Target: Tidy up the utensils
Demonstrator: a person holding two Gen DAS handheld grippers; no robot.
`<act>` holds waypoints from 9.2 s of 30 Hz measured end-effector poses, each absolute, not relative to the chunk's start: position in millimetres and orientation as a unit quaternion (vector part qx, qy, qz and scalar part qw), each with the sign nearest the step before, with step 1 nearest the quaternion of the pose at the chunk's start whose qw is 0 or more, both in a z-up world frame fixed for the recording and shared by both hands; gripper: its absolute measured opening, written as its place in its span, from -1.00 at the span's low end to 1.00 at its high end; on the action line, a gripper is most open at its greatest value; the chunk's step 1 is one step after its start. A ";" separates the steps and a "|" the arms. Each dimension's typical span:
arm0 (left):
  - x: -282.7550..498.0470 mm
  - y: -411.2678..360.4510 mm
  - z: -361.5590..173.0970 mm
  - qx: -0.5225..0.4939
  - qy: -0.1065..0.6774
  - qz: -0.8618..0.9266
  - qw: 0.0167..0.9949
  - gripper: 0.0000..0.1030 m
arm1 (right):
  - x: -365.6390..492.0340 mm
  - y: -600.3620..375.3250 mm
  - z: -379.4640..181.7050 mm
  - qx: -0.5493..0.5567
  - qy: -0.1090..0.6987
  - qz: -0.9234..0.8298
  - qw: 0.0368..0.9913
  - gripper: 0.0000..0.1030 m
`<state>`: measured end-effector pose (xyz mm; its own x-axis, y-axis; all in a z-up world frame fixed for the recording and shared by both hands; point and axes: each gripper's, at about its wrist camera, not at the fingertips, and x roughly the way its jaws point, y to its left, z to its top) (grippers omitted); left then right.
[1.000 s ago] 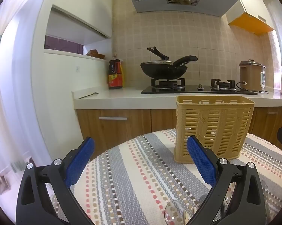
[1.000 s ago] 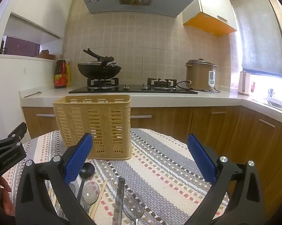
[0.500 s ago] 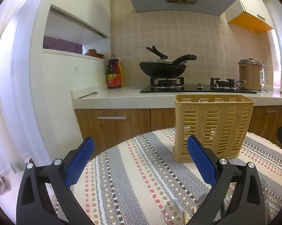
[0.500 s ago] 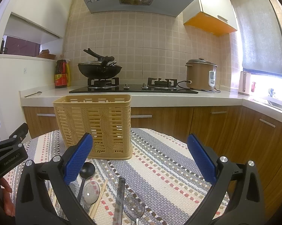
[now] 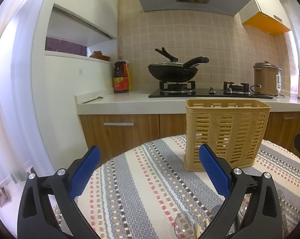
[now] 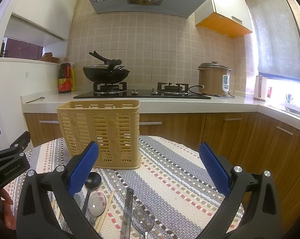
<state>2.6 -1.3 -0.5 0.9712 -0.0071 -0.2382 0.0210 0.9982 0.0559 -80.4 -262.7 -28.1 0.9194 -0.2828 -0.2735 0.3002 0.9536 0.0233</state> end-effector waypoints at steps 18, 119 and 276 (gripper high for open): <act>1.4 -2.8 -2.4 0.031 0.108 -0.007 0.994 0.86 | -78.5 -260.2 -28.3 0.028 0.138 -0.145 0.979 0.88; 112.3 -23.0 -82.3 -0.052 0.585 -0.194 0.786 -0.23 | -0.6 -310.1 -89.6 0.119 0.589 0.010 0.800 -0.33; 116.2 -106.6 -62.5 -0.014 0.518 -0.278 0.809 -0.30 | 16.9 -306.3 -85.5 0.167 0.583 0.055 0.793 -0.30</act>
